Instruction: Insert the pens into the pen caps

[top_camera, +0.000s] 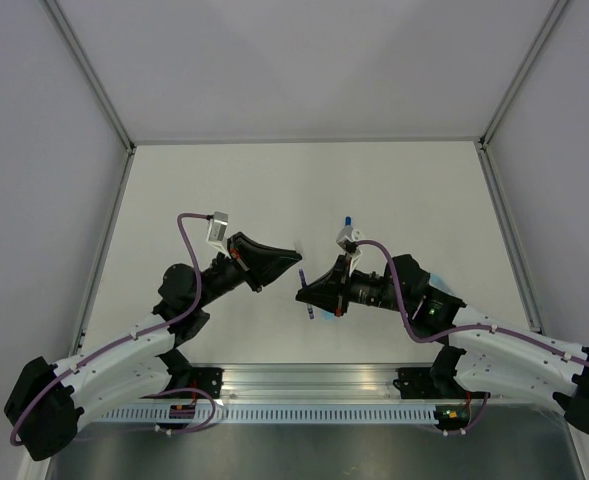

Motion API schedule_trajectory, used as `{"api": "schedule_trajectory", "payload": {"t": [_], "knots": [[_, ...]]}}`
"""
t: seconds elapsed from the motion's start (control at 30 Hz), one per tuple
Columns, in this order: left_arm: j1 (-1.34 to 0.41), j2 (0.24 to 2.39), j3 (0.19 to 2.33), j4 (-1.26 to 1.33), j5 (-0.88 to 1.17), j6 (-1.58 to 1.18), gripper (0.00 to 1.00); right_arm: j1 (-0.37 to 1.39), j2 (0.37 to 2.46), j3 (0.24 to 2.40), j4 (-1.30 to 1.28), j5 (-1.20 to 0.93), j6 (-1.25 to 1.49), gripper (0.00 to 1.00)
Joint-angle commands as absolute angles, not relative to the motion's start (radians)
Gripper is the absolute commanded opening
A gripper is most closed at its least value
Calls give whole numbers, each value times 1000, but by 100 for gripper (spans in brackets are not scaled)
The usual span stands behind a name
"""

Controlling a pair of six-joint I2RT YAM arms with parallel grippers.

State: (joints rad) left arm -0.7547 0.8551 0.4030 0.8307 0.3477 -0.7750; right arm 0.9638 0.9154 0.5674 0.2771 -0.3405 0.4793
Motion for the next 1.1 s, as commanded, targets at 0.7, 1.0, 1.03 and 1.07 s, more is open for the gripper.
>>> {"api": "schedule_trajectory", "payload": {"t": [0.7, 1.0, 1.03, 1.07], "knots": [[-758, 905, 393, 957, 406, -801, 2, 962, 856, 592, 287, -264, 474, 0], [-758, 893, 388, 950, 396, -793, 2, 962, 861, 595, 287, -279, 477, 0], [-758, 885, 390, 942, 387, -789, 2, 960, 861, 595, 287, -282, 477, 0], [-758, 873, 393, 934, 380, -787, 2, 962, 862, 594, 290, -285, 479, 0]]}}
